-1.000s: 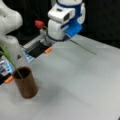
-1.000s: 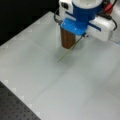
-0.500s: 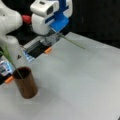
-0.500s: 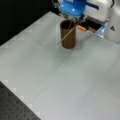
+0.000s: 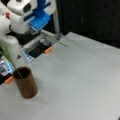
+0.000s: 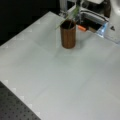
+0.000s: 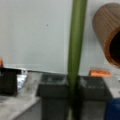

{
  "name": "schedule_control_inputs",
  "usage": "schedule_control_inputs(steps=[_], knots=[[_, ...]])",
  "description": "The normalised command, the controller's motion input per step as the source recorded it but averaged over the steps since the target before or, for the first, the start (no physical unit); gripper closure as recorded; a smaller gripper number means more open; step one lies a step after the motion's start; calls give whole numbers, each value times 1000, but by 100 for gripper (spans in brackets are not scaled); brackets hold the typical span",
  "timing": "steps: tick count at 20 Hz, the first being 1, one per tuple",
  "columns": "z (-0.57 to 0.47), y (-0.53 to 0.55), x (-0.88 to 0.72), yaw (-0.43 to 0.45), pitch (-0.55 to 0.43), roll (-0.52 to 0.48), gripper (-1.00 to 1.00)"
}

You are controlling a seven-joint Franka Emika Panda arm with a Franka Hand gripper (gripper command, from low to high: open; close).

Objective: Flower insertion into a vase

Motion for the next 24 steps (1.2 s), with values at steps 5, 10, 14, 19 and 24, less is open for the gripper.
schedule_control_inputs(steps=[5, 10, 14, 19, 24], knots=[[-93, -298, -604, 82, -59, -77, 100], [-124, -205, -642, 120, -62, -133, 100], [-172, -254, -609, 143, -88, -121, 100], [-238, -314, -409, 150, -135, -60, 100], [-192, -303, -216, 187, -142, -79, 100]])
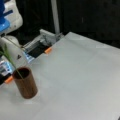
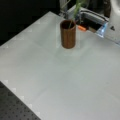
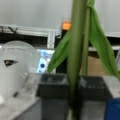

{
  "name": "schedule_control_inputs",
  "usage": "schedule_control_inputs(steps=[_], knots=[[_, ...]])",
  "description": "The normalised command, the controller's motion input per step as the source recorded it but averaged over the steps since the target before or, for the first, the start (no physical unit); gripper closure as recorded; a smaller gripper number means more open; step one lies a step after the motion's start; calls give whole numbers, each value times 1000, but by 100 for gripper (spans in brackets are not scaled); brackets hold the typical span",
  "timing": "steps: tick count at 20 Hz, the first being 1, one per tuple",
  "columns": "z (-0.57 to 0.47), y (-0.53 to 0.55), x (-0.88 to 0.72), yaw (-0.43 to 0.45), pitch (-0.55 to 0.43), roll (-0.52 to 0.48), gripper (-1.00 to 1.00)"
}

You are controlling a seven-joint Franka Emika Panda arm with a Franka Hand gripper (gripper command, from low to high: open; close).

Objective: Flower insertion into a vase

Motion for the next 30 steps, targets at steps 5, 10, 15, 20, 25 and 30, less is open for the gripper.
schedule_control_inputs(steps=[5, 10, 15, 20, 25, 30], knots=[[-90, -151, -126, 141, 36, -127, 100], [56, -10, -17, 90, 460, -250, 100], [128, 7, 270, 1, 808, -346, 100], [145, -93, 573, -78, 719, -186, 100], [147, -297, 437, -101, 484, -109, 100], [186, -329, 145, -72, 299, -31, 100]])
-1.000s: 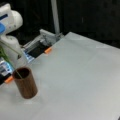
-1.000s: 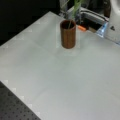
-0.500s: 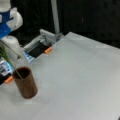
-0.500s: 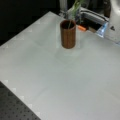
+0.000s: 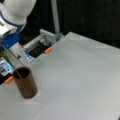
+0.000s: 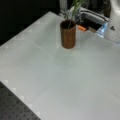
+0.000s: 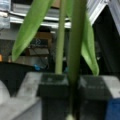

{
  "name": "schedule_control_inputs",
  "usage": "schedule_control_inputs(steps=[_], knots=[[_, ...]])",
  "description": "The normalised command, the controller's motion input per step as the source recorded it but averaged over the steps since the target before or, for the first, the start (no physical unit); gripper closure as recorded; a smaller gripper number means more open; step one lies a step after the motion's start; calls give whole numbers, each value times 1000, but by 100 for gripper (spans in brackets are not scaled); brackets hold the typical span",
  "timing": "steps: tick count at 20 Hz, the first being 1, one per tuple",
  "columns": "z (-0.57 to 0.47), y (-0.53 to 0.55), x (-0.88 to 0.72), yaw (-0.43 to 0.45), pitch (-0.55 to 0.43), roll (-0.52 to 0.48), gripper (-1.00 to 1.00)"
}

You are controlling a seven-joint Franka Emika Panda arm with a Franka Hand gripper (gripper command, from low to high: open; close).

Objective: Flower insertion into a vase

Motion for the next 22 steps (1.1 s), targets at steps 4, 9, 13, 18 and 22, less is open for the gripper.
schedule_control_inputs(steps=[4, 9, 13, 18, 22], knots=[[174, -212, 0, -51, 179, 4, 100], [99, -66, 10, -56, 148, -14, 100], [-1, 35, 81, -59, 209, -60, 100], [-94, 61, 139, -50, 258, -94, 100], [-142, 89, 145, -66, 242, -89, 100]])
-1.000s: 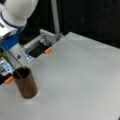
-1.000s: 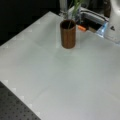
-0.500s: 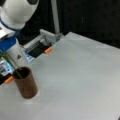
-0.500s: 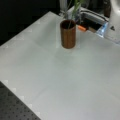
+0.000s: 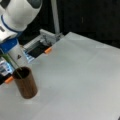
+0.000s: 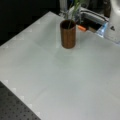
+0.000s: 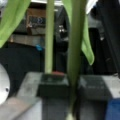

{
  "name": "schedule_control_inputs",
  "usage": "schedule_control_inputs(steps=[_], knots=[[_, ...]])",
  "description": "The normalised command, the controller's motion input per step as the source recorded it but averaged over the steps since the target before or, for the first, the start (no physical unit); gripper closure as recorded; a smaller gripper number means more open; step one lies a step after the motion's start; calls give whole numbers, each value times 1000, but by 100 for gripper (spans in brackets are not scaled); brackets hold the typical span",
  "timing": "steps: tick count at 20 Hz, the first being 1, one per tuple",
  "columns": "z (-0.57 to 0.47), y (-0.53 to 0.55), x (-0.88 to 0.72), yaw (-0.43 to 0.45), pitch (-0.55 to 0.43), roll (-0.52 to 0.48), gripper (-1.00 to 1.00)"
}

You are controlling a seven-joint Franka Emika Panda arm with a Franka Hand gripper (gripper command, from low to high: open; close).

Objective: Flower insertion into a vase

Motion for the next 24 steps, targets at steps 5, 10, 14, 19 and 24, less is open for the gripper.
schedule_control_inputs(steps=[5, 10, 14, 19, 24], knots=[[-149, 96, 135, -84, 150, -113, 100], [-247, 149, 107, -102, 50, -122, 100], [-368, 224, 107, -101, -23, -104, 100], [-376, 228, 112, -62, -61, -103, 100], [-316, 194, 157, -42, -76, -69, 100]])
